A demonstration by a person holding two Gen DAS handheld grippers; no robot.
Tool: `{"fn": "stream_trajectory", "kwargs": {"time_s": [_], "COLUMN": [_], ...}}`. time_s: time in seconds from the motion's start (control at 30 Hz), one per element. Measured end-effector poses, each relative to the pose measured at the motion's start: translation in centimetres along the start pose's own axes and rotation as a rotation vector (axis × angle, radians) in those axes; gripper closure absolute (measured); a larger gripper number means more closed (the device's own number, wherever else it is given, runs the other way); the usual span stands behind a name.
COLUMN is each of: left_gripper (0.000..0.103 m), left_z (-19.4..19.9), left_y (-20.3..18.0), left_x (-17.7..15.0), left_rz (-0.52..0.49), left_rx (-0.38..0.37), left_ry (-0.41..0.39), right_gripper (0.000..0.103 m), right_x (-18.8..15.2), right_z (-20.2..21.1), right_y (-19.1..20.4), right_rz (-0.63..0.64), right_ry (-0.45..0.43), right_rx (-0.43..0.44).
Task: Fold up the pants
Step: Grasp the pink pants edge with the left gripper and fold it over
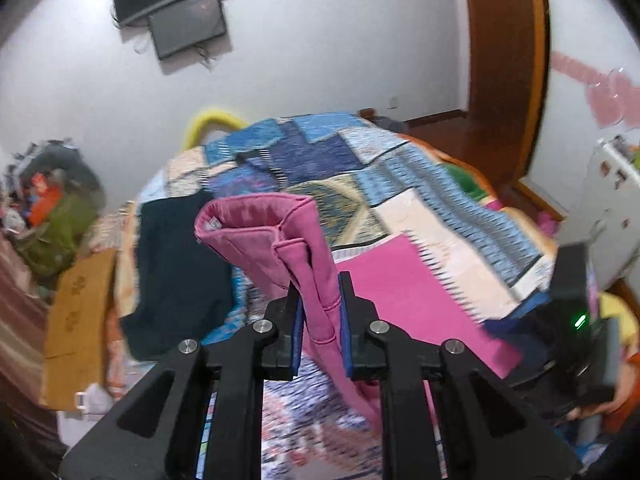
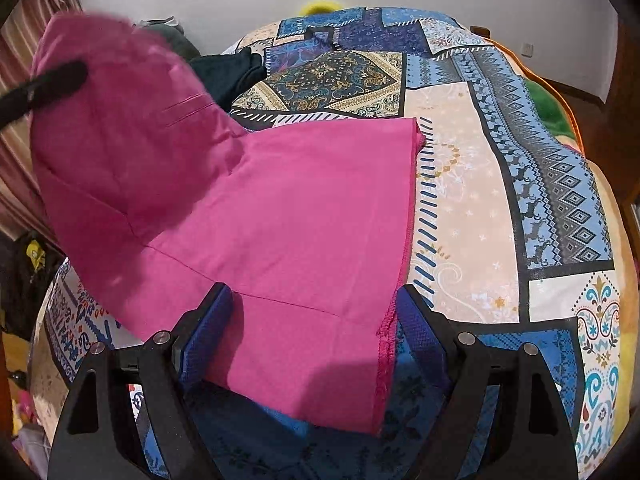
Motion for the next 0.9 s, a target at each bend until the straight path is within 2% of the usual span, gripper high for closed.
{"fn": "stream_trajectory", "kwargs": {"time_s": [0.4, 0.6, 0.83, 0.9], "left_gripper": [0.089, 0.089, 0.088, 0.088], "left_z": [-3.0, -4.8, -4.5, -3.8], "left_y": [-3.4, -4.5, -6.0, -6.1], "left_x": [0.8, 0.1, -1.0, -1.0], "left_rz": [0.13, 0.141, 0.074, 0.051], "left_rx": [-0.242, -0.271, -0.293, -0.293], "left_ry": [0.168, 0.205, 0.231, 0.211], "right_gripper": [0.022, 0.022, 0.022, 0.022], "right_x": [0.1, 0.1, 0.0, 0.1], "right_z": [0.0, 0.1, 0.0, 0.0], "right_y": [-0.1, 0.0, 0.0, 0.0], "right_rz": [0.005, 0.005, -0.002, -0.005], "right_ry": [-0.008, -0.01, -0.007, -0.009], "right_rx": [-0.002, -0.002, 0.003, 0.006]}}
Point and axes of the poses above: each gripper's, at about its wrist camera, not at the fingertips, and z roughly against the way its jaws point, y to its left, x to its top, the point moved 6 cm from there along -z, roughly the way its jaws point, and after that the axes turned 11 degrees about z, right-handed, at the moved point
